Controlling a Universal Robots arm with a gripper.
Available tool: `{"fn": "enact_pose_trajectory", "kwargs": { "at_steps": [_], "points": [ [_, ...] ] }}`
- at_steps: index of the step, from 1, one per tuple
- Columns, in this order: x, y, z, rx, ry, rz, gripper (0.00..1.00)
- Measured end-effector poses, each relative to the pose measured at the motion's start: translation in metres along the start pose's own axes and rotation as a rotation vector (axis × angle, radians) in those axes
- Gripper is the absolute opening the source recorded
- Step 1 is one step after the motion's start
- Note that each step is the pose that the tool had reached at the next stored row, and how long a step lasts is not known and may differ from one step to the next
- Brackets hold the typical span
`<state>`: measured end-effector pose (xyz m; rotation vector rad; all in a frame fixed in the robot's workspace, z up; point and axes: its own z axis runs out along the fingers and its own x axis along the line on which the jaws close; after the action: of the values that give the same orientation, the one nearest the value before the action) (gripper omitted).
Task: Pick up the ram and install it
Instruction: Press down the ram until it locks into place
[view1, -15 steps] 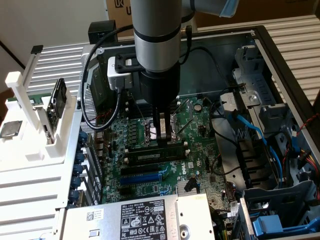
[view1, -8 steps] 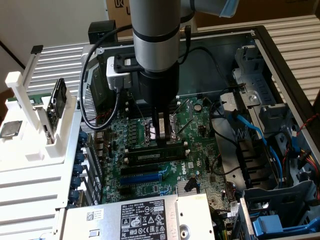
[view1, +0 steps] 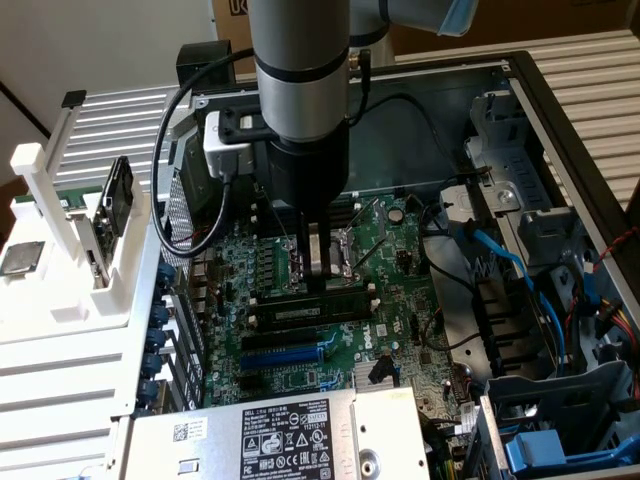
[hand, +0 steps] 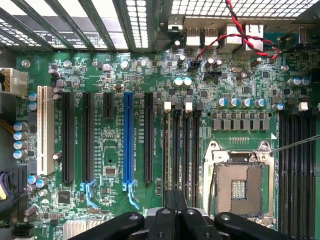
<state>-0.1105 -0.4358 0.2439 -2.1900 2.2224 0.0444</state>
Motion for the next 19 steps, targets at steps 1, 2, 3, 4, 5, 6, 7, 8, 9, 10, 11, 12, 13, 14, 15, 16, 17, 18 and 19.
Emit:
{"fn": "enact_pose_trajectory", "kwargs": {
  "at_steps": [1, 2, 3, 4, 5, 6, 7, 8, 9, 10, 11, 12, 13, 14, 15, 16, 17, 18, 19],
  "points": [
    [0.0000, 0.0001, 0.0000, 0.0000, 0.0001, 0.000, 0.10],
    [0.0000, 0.0004, 0.0002, 0.0000, 0.0002, 0.000, 0.10],
    [-0.0001, 0.0010, 0.0007, 0.0008, 0.0000, 0.000, 0.10],
    [-0.0001, 0.0015, 0.0011, 0.0011, 0.0002, 0.000, 0.10],
    [-0.0001, 0.0022, 0.0014, 0.0014, 0.0001, 0.000, 0.10],
    [-0.0001, 0.0027, 0.0019, 0.0018, 0.0001, -0.001, 0.10],
    [-0.0001, 0.0029, 0.0047, 0.0020, 0.0002, -0.001, 0.10],
    [0.0000, 0.0029, 0.0051, 0.0021, 0.0002, -0.001, 0.10],
    [0.0000, 0.0029, 0.0054, 0.0019, 0.0005, -0.001, 0.10],
    [0.0000, 0.0029, 0.0058, 0.0019, 0.0007, -0.001, 0.10],
    [0.0000, 0.0028, 0.0063, 0.0020, 0.0007, -0.002, 0.10],
    [0.0000, 0.0023, 0.0073, 0.0020, 0.0012, -0.002, 0.10],
    [-0.0002, 0.0023, 0.0078, 0.0020, 0.0016, -0.002, 0.10],
    [-0.0005, 0.0023, 0.0083, 0.0018, 0.0019, -0.002, 0.10],
    [-0.0012, 0.0023, 0.0091, 0.0019, 0.0020, -0.002, 0.10],
    [-0.0017, 0.0023, 0.0094, 0.0020, 0.0019, -0.002, 0.10],
    [-0.0019, 0.0022, 0.0096, 0.0021, 0.0018, -0.003, 0.10],
    [-0.0021, 0.0023, 0.0098, 0.0021, 0.0019, -0.003, 0.10],
    [-0.0020, 0.0023, 0.0098, 0.0019, 0.0023, -0.003, 0.10]
  ]
}}
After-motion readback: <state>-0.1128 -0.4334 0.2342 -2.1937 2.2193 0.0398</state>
